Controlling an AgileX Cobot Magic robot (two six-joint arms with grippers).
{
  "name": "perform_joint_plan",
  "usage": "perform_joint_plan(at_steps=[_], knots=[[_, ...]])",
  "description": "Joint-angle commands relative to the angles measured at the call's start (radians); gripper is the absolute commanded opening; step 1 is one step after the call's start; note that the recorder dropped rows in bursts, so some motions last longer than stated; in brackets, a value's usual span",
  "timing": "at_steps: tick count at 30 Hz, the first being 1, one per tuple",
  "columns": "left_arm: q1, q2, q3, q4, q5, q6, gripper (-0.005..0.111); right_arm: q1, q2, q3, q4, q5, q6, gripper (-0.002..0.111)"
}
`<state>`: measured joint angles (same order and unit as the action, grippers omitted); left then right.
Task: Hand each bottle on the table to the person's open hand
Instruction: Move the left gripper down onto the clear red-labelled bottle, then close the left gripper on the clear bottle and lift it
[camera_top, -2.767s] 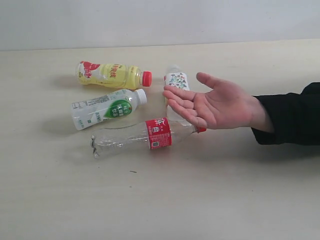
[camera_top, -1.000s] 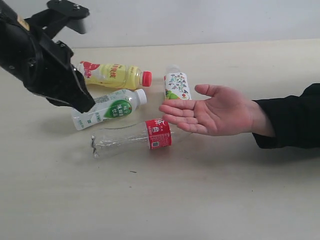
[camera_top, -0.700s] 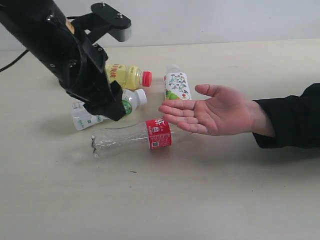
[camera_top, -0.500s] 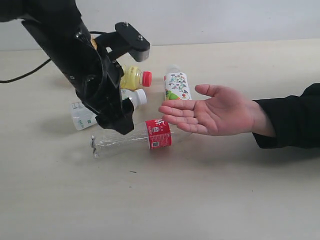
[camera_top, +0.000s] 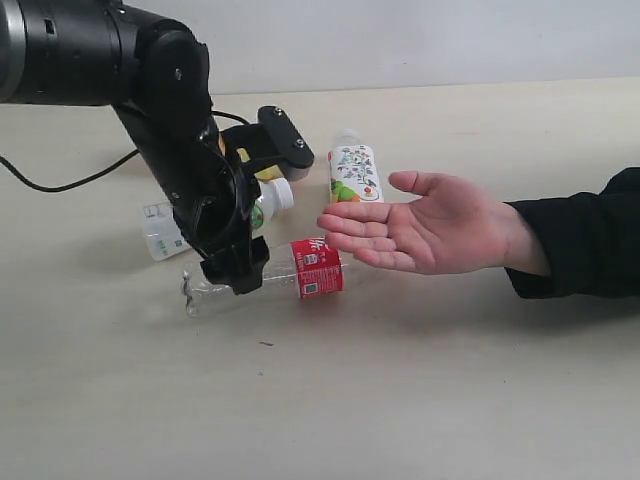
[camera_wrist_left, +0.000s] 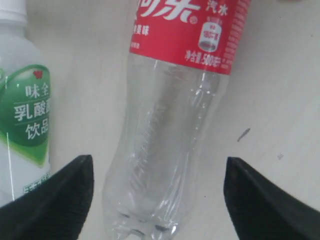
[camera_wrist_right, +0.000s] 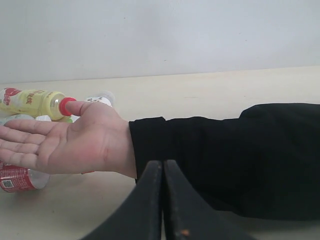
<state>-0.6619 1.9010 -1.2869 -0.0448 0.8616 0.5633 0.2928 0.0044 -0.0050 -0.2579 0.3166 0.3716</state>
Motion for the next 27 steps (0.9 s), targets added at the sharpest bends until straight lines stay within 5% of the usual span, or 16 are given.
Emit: perform_joint_plan(at_steps=[1,27], knots=[[-0.006,0.015,-0.007,0.002,-0.022,0.001,0.07,0.004,-0.004,0.005,-0.003,-0.008,-0.005,0.0],[-0.006,0.17,-0.007,0.015,-0.094,0.004,0.07,0.004,-0.004,0.005,-0.003,-0.008,-0.005,0.0]])
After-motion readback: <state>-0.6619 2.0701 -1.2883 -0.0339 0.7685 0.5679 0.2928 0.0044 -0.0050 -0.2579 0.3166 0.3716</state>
